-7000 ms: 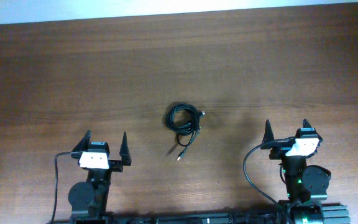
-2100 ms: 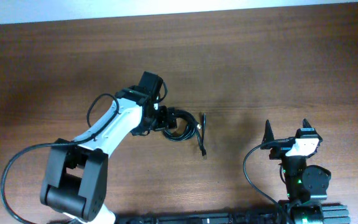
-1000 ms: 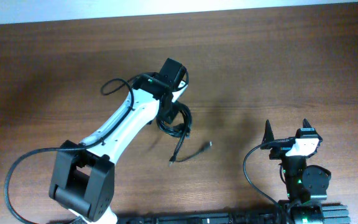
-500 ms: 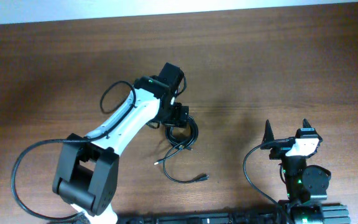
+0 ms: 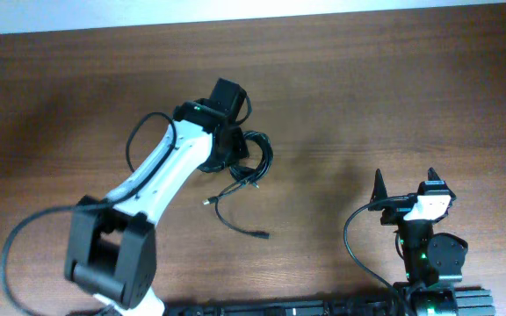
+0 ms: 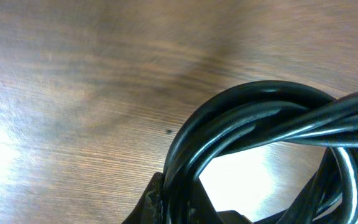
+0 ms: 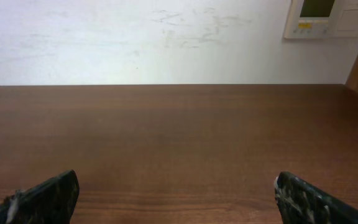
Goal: Untangle cables
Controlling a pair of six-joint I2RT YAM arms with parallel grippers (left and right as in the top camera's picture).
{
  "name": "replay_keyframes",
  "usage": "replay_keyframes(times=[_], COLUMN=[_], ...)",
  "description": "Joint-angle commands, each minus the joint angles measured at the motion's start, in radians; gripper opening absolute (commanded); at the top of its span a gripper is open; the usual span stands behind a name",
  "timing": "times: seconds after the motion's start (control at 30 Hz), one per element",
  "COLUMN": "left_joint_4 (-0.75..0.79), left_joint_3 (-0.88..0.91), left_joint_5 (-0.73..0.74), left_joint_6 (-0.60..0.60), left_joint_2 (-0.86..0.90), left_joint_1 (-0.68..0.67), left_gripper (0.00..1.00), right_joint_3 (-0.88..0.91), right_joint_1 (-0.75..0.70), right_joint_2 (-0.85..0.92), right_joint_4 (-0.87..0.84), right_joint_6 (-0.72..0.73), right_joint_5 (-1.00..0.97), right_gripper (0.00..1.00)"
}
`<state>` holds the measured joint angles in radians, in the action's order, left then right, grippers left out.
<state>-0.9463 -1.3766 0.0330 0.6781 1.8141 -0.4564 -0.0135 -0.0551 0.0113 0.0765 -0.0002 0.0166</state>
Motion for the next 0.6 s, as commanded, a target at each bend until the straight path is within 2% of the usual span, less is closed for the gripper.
replay_keyframes(times=[0.0,0.03,0.1,0.13,0.17,0.2,0.27,0.3,0.33,0.37,0.4,0.43,0.5,0.53,0.57], left_joint_4=[-0.021,-0.024,-0.032,-0.039,-0.036,-0.037,-0.036,-0.036,-0.036,-0.036,-0.036,-0.037,-0.043,-0.044,-0.045], left_joint_3=[-0.026,-0.026,-0.026,-0.026,-0.026,-0.026,-0.026,-0.026,-0.026,-0.026,-0.026,-0.026,-0.026,-0.026,-0.026], left_joint_5=[-0.078,-0.091,-0.090,-0.095,-0.126,-0.164,-0.173,-0.181,-0.184,-0.184,-0.184,-0.183,-0.179,-0.179,-0.169], left_joint_6=[-0.093,-0.118,-0.266,-0.288,-0.229,-0.125,0.065,0.172,0.215,0.262,0.293,0.397,0.525,0.565,0.580], left_joint_2=[-0.139,-0.172,-0.235,-0.279,-0.293,-0.293,-0.293,-0.292,-0.292,-0.292,-0.292,-0.292,-0.292,-0.292,-0.292], left_joint_1=[0.001,0.002,0.001,0.001,0.001,0.001,0.001,0.001,0.001,0.001,0.001,0.001,0.001,0.001,0.001], left_gripper=[0.00,0.00,0.00,0.00,0.00,0.00,0.00,0.00,0.00,0.00,0.00,0.00,0.00,0.00,0.02], right_joint_3=[0.008,0.008,0.008,0.008,0.008,0.008,0.008,0.008,0.008,0.007,-0.004,-0.086,-0.245,-0.315,-0.445], right_joint_1=[0.009,0.009,0.009,0.009,0.009,0.009,0.009,0.009,0.009,0.008,0.008,0.008,0.008,0.009,0.009], right_joint_2=[-0.005,-0.005,-0.005,-0.005,-0.005,-0.005,-0.005,-0.005,-0.005,-0.005,0.000,0.051,0.197,0.278,0.441], right_joint_4=[0.002,-0.007,0.000,-0.002,-0.007,-0.017,-0.032,-0.032,-0.057,-0.089,-0.057,0.059,0.209,0.286,0.417], right_joint_6=[-0.004,-0.004,-0.003,0.020,0.106,0.325,0.907,0.979,1.007,0.904,0.859,0.755,0.653,0.626,0.574], right_joint_5=[-0.002,-0.011,-0.021,0.012,0.085,0.191,0.480,0.496,0.494,0.496,0.496,0.495,0.496,0.496,0.544], right_gripper=[0.99,0.99,0.99,0.99,0.99,0.99,0.99,0.99,0.99,0.98,0.99,0.99,0.99,0.99,0.99])
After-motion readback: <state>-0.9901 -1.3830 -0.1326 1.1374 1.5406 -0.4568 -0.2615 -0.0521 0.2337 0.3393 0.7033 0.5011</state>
